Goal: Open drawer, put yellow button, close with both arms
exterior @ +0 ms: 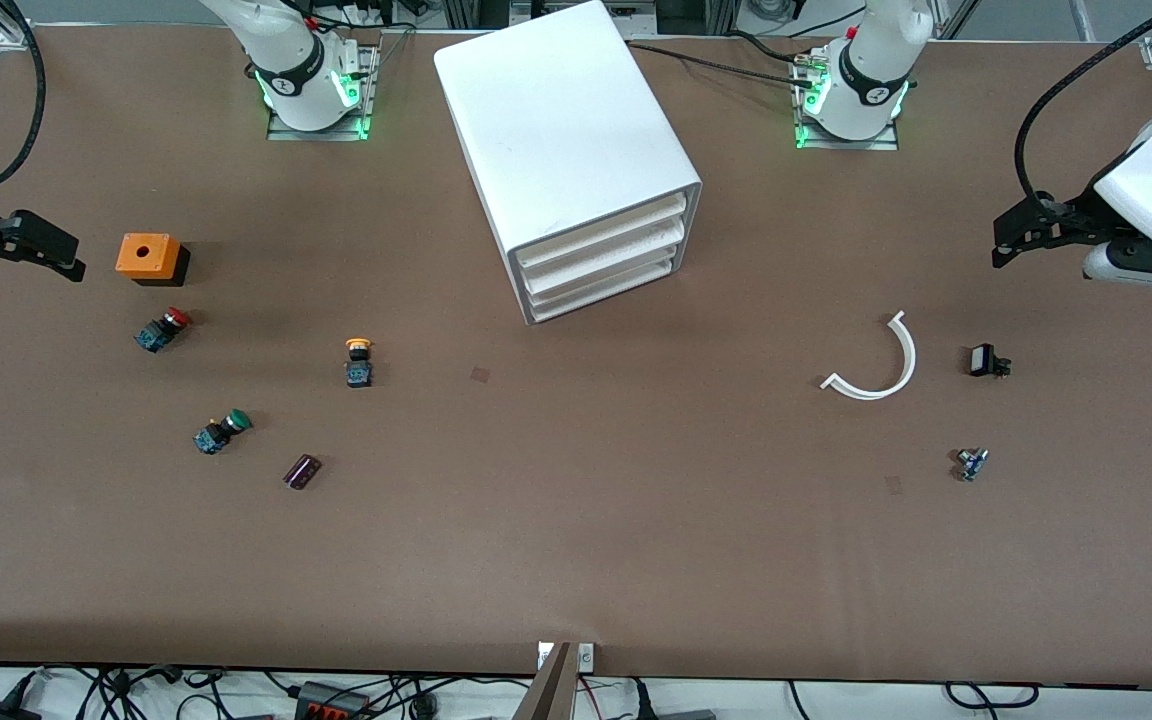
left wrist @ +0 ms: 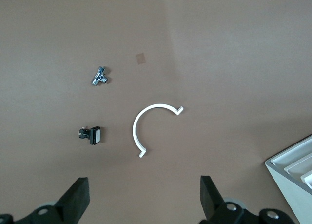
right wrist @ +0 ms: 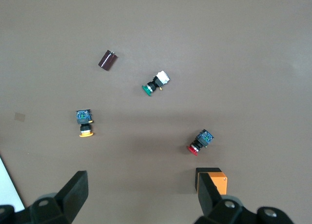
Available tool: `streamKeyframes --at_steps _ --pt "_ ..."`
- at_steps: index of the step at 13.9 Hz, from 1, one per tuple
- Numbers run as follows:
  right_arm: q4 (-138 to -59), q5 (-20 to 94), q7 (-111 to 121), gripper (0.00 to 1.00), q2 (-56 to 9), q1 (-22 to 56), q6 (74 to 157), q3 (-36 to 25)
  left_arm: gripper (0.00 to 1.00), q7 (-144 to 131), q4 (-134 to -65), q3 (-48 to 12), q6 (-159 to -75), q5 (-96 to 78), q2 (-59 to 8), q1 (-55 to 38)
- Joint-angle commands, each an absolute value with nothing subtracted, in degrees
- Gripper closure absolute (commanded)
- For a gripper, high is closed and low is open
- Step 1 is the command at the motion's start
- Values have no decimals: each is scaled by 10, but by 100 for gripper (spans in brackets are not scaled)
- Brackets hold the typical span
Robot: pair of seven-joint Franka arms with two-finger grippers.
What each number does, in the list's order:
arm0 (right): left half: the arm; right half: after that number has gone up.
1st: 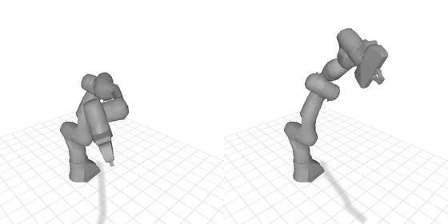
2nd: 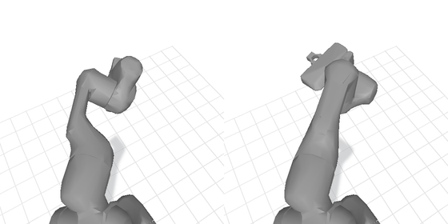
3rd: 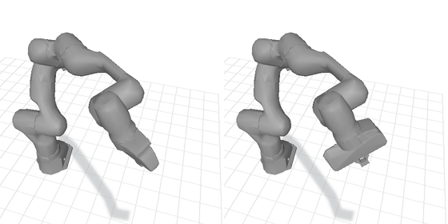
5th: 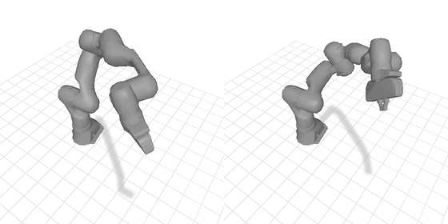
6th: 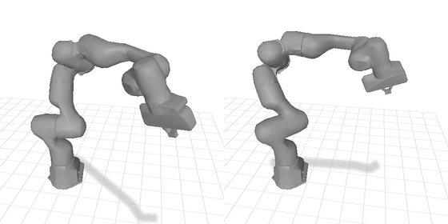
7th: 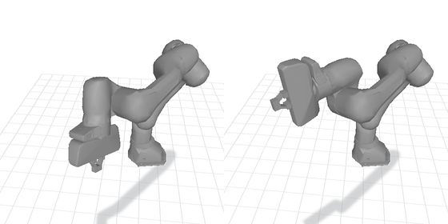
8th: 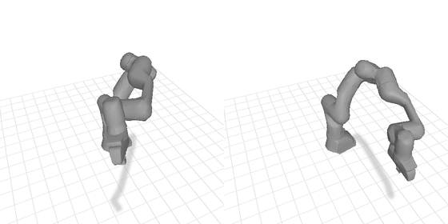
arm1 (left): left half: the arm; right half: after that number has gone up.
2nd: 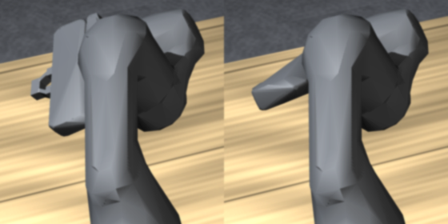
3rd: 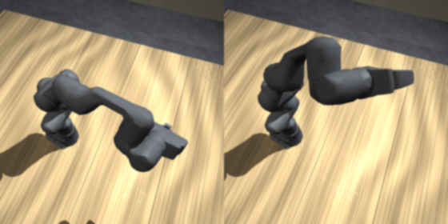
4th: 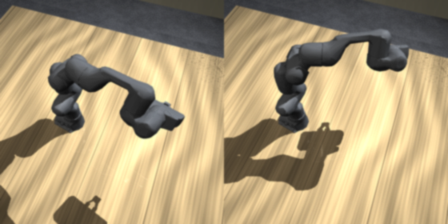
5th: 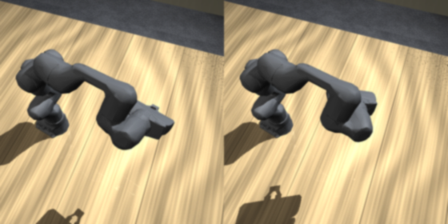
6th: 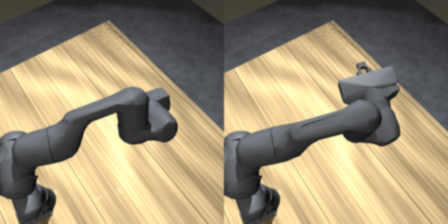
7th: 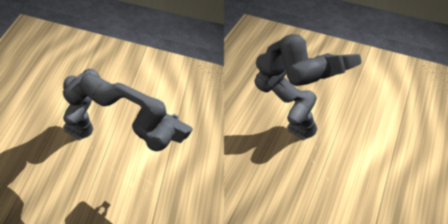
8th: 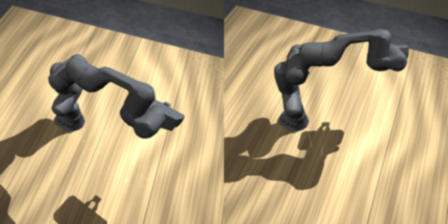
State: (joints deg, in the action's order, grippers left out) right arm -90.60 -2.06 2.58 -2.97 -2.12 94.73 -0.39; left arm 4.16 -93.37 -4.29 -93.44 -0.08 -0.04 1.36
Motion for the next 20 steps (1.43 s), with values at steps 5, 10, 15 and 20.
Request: streamKeyframes --at_steps 5,10,15,20 --pt "-919 -24 23 0 -18 -19 960 -4 0 54 -916 -42 -923 -8 -9 16" --pt "-918 -23 23 0 -18 -21 957 -4 0 54 -916 -42 -923 -8 -9 16" --pt "-918 -21 23 0 -19 -24 946 -5 0 54 -916 -42 -923 -8 -9 16" --pt "-918 -21 23 0 -23 -25 944 -7 0 52 -913 -44 -923 -9 -9 15"
